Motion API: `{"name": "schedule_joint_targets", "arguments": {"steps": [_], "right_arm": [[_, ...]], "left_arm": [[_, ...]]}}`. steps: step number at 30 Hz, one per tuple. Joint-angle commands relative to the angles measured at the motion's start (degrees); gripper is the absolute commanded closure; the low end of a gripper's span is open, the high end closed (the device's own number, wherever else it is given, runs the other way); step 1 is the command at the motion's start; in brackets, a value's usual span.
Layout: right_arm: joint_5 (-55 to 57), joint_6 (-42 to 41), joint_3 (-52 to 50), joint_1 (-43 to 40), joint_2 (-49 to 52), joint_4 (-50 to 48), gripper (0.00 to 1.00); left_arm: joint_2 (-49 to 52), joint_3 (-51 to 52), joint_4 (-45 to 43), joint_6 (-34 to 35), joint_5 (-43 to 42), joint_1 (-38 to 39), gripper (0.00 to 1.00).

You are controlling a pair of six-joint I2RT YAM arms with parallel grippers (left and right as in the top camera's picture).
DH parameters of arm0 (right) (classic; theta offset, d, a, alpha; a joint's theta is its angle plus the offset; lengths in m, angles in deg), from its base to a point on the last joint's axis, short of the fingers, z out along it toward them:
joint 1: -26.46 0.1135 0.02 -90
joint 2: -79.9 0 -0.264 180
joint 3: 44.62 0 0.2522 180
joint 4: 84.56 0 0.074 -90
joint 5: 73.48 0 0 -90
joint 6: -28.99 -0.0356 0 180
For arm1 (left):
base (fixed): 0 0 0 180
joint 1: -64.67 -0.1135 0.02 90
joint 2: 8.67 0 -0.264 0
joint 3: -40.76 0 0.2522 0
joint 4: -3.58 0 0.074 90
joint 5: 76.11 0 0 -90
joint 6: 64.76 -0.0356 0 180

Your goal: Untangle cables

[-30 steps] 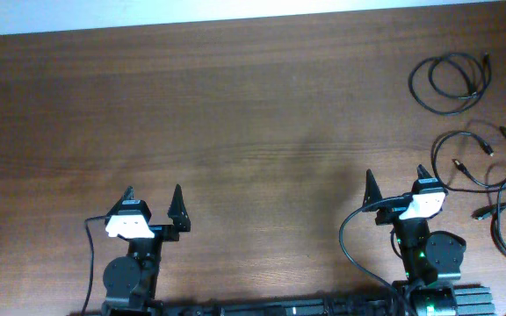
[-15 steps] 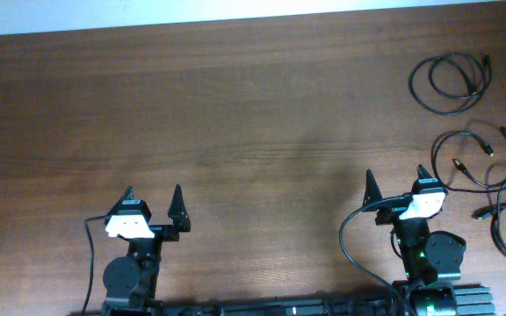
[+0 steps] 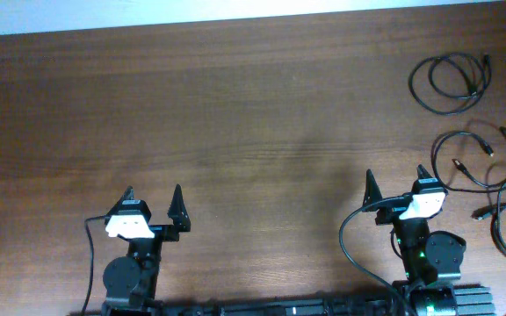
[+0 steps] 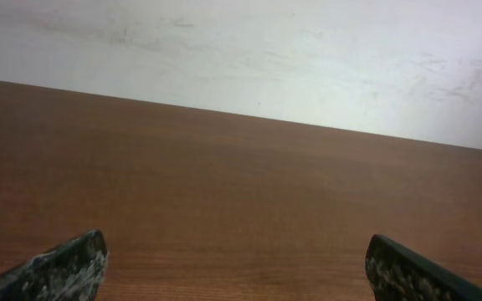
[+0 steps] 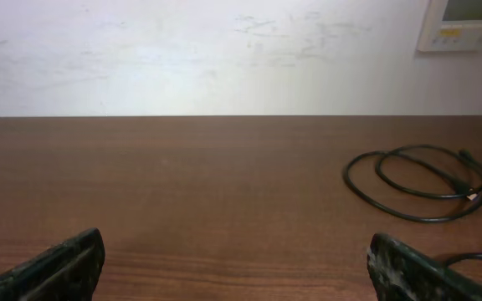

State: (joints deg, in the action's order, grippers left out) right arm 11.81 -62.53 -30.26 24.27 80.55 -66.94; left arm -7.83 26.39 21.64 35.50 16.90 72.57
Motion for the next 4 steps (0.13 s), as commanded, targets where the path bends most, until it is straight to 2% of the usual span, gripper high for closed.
{"name": "schedule_joint_targets", "arguments": {"steps": [1,4], "right_arm": [[0.5,-0.28,-0.26,0.26,-0.44,0.33,0.01],[0.5,-0.28,-0.26,0.26,-0.44,0.33,0.01]], "left_arm": [[-0.55,0.07,0.46,-0.92,-0.81,-0.2,0.01],[-0.55,0.07,0.48,-0.92,-0.81,-0.2,0.01]]}}
